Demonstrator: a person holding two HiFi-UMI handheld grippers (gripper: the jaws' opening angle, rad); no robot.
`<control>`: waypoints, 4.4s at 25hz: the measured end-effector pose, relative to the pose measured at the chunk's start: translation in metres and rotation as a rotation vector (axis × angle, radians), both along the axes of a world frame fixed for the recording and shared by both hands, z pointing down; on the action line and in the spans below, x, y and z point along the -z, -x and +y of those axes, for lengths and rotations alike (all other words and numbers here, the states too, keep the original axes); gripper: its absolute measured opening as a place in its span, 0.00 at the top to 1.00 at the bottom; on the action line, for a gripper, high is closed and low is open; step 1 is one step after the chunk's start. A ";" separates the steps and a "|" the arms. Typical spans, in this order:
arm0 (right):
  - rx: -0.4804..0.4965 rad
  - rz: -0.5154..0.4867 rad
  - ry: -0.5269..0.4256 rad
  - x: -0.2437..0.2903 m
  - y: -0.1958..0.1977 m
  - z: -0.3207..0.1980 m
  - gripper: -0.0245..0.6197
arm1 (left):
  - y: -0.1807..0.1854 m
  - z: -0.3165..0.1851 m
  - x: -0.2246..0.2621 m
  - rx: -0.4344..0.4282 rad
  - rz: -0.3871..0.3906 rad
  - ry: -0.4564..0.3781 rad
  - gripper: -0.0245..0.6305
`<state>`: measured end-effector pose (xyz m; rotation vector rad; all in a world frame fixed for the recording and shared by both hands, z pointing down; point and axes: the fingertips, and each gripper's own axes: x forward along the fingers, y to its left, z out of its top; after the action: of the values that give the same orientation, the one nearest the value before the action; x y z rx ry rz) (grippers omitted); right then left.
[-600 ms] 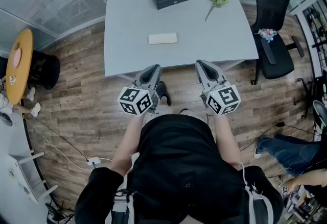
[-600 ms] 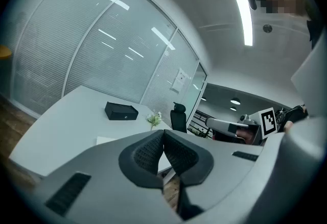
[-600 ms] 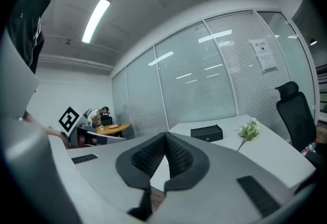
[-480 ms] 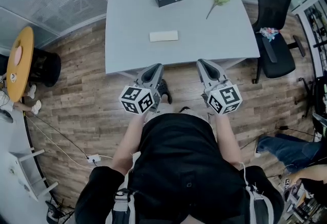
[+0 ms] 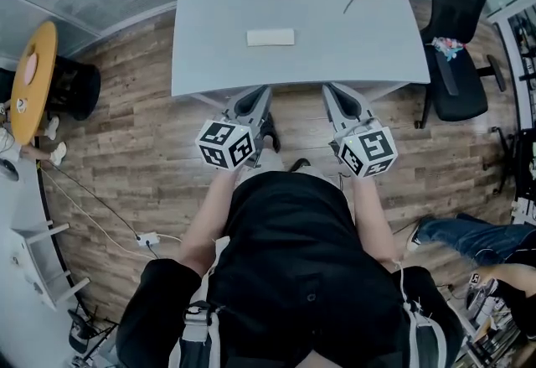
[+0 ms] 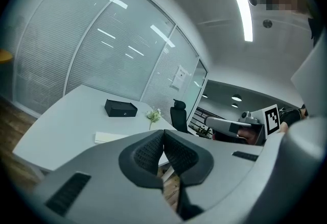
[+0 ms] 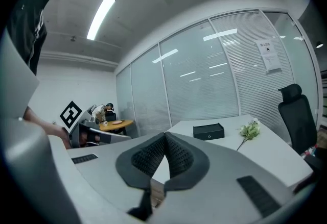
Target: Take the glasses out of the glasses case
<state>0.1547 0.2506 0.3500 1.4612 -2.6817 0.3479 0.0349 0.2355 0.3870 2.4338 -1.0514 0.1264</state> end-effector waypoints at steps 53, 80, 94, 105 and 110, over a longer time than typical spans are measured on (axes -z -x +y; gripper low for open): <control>0.054 0.260 0.110 -0.057 0.121 -0.251 0.61 | 0.103 -0.245 -0.081 -0.153 -0.013 0.171 0.93; 0.488 0.814 0.256 -0.241 0.094 -0.306 0.45 | 0.057 -0.272 -0.206 -0.117 -0.122 0.418 0.93; 0.659 0.958 0.239 -0.301 0.094 -0.321 0.46 | 0.063 -0.290 -0.265 -0.018 -0.235 0.564 0.93; 0.673 0.970 0.221 -0.305 0.096 -0.323 0.52 | 0.064 -0.295 -0.276 0.000 -0.241 0.582 0.93; 0.687 0.958 0.231 -0.305 0.093 -0.324 0.52 | 0.062 -0.296 -0.276 0.007 -0.241 0.585 0.93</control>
<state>0.0621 -0.0734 0.6547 0.3786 -2.0360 -0.0888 -0.0270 -0.0607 0.6628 1.9112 -0.9531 0.6431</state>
